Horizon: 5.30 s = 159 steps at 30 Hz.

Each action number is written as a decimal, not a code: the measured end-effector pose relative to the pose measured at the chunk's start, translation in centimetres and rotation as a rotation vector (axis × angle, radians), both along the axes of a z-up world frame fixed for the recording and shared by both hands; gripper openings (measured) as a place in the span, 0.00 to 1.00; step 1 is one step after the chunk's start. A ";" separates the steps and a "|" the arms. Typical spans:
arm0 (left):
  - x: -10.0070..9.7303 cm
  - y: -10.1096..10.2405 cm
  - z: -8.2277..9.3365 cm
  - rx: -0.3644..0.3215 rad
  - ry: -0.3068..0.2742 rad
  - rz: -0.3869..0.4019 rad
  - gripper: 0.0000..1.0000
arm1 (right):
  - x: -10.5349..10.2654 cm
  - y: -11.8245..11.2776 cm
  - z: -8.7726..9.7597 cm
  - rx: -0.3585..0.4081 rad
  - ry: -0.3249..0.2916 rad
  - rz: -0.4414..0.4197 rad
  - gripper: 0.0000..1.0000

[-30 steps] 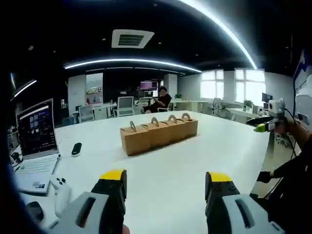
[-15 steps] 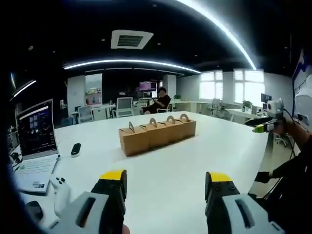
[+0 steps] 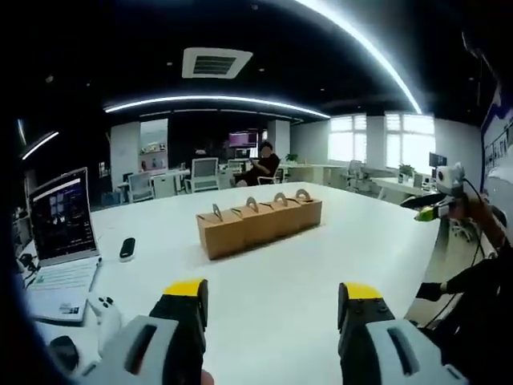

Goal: Pick up one paper box from the group, open the paper box, and remove the item inside

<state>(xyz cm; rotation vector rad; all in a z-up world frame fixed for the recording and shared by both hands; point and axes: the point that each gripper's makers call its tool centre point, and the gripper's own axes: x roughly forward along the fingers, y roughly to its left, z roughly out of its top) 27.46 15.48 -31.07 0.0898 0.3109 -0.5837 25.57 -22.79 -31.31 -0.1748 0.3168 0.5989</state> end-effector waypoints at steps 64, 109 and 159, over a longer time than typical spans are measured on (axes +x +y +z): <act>1.5 0.0 4.6 0.125 -0.090 -0.016 0.65 | 3.0 -2.3 2.2 -0.131 0.104 0.034 0.58; 4.9 1.3 5.0 0.195 -0.073 -0.066 0.65 | -0.7 1.6 4.9 -0.179 0.049 0.122 0.56; 0.5 -1.5 4.7 0.153 -0.105 -0.086 0.65 | 2.8 2.3 3.5 -0.140 0.094 0.151 0.58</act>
